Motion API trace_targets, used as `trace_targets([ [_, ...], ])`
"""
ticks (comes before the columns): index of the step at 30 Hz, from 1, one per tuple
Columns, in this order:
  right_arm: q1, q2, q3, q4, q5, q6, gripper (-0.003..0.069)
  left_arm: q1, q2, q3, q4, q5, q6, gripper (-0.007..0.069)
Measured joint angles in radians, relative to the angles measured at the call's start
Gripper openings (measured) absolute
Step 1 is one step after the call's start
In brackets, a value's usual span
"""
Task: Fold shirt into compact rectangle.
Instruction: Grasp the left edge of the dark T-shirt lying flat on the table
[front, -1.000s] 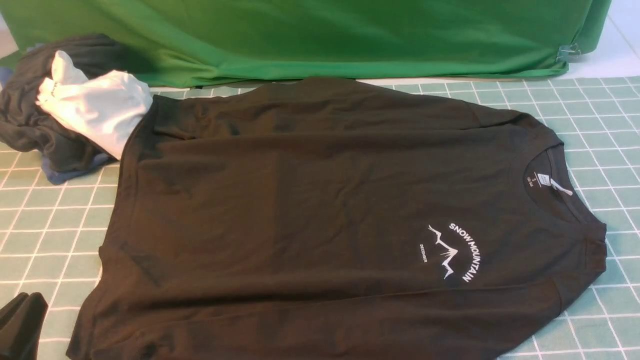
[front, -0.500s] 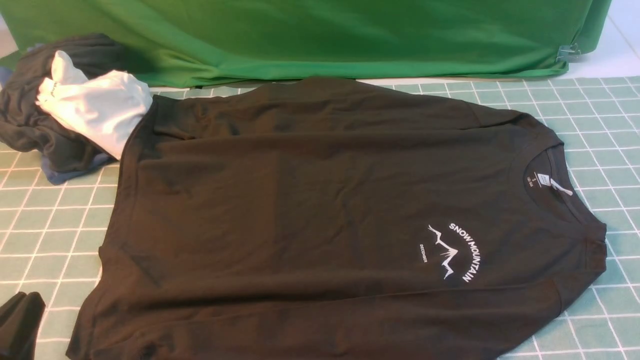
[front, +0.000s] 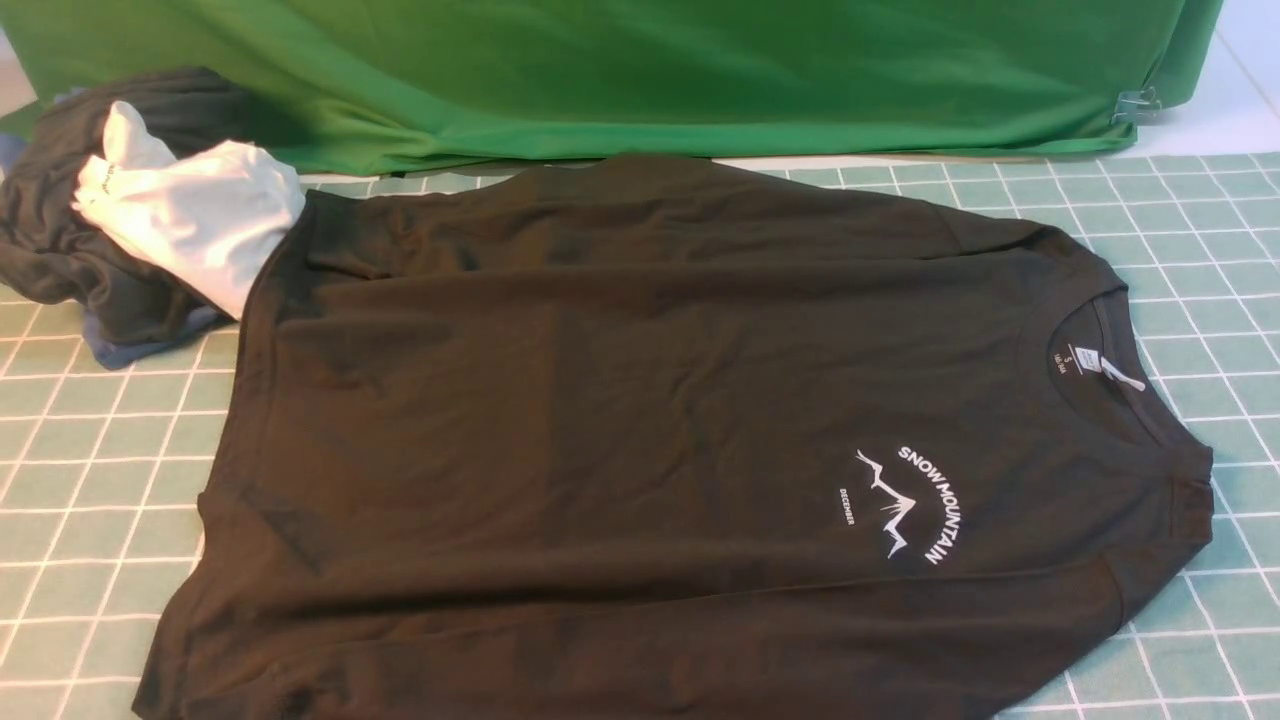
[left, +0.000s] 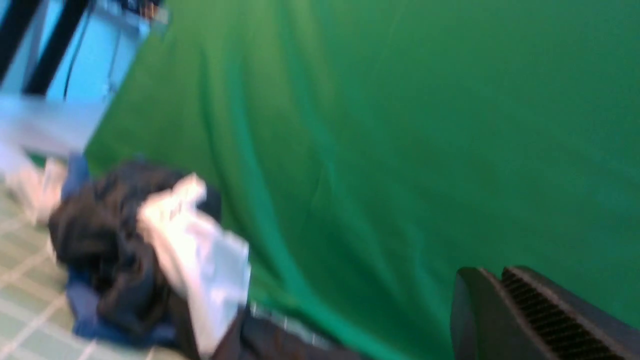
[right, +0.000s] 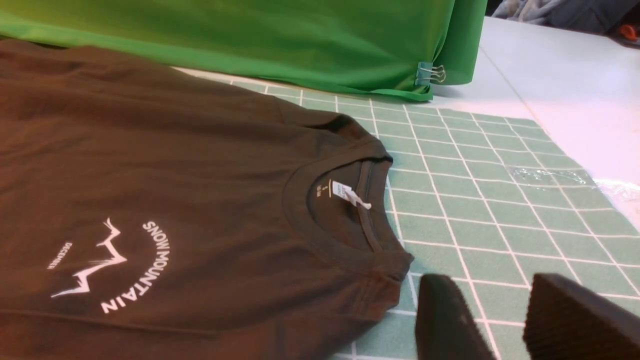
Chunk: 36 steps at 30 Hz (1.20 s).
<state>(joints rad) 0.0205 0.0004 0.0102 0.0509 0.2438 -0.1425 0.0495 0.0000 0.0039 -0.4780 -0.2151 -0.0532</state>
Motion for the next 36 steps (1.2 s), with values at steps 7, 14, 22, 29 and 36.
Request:
trace_targets([
  [7,0.000,0.000,0.000,0.000,-0.027,0.000,0.0240,0.000,0.000,0.000,0.031,-0.179,-0.041,0.0016],
  [14,0.000,0.000,0.001,0.159,-0.244,0.135,0.0240,0.000,0.016,-0.101,0.105,-0.310,-0.184,0.0016],
  [22,0.000,0.000,0.001,0.210,-0.428,0.355,0.0240,0.000,0.344,-0.555,0.238,0.446,-0.189,0.0016],
  [29,0.001,0.000,-0.001,0.212,-0.446,0.461,0.0230,0.000,0.768,-0.726,0.225,0.984,-0.037,0.0016],
  [36,0.078,0.064,-0.263,0.217,-0.189,0.422,0.0038,-0.012,1.051,-0.689,0.260,1.206,0.063,0.0004],
])
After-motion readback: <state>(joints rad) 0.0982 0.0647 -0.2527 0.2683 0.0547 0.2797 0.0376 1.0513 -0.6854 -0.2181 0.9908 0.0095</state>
